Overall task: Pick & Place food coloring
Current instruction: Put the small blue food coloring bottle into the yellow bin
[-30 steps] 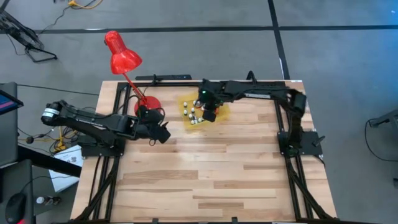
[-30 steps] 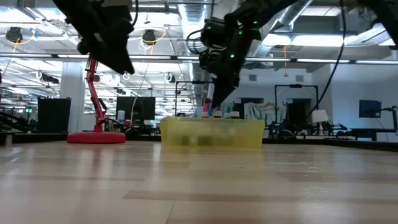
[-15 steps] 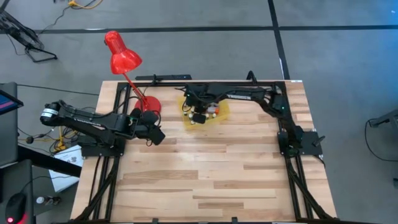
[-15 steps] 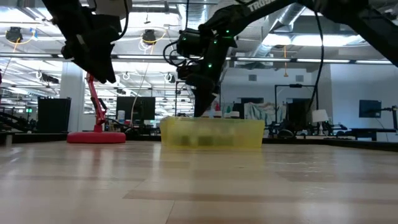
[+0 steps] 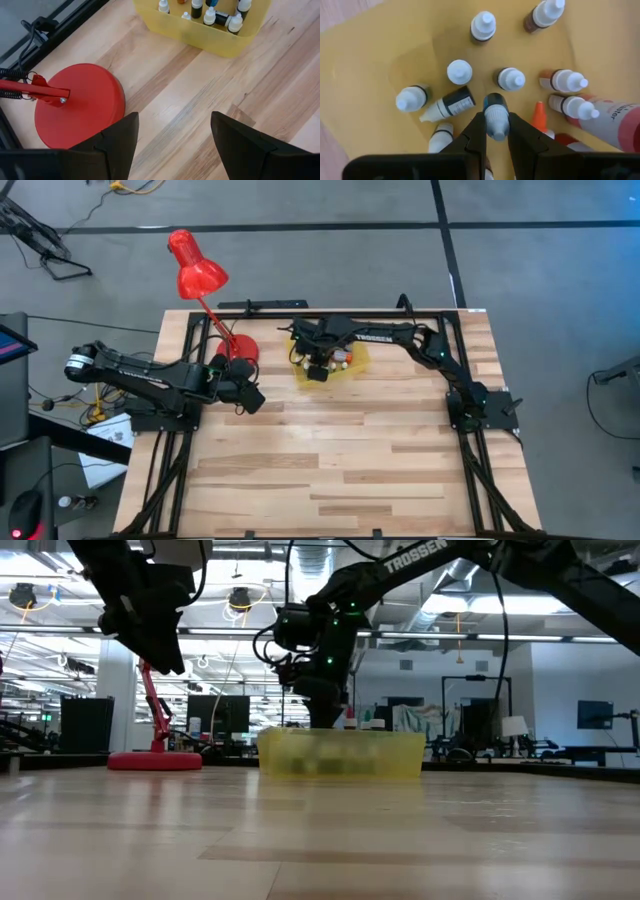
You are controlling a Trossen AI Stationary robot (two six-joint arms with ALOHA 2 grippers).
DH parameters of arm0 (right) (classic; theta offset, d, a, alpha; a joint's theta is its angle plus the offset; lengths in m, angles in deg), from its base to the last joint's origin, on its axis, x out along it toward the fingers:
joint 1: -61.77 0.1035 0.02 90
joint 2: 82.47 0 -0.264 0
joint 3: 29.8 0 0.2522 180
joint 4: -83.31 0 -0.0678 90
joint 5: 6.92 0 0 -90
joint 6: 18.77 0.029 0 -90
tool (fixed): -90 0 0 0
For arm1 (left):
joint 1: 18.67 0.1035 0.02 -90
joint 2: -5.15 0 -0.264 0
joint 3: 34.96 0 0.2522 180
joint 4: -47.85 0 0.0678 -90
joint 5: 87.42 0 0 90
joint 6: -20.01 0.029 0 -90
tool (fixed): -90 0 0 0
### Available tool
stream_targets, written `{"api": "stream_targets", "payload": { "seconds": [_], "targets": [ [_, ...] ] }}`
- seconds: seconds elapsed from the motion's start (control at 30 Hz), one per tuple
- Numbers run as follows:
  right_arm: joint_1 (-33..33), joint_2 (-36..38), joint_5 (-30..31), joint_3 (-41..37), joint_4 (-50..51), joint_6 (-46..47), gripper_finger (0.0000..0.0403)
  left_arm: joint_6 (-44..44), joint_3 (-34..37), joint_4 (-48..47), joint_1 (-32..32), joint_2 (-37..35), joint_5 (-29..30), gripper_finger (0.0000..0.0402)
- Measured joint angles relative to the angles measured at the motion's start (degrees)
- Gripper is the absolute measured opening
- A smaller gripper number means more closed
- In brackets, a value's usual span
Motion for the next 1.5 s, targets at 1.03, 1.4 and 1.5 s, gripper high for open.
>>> {"api": "stream_targets", "payload": {
  "seconds": [1.03,1.4,1.5],
  "targets": [
    [1.41,0.13,-1.83,-0.95,1.57,6.76,0.0054,1.7,0.0,0.0,0.0,0.02,0.02,0.0241],
    [1.77,0.17,-2.99,-1.68,0.24,6.72,0.0055,2.14,0.0,0.0,0.0,0.02,0.02,0.0241],
    [1.69,0.17,-2.97,-1.68,-0.79,6.66,0.0055,2.13,0.0,0.0,0.0,0.02,0.02,0.0241]
  ]
}}
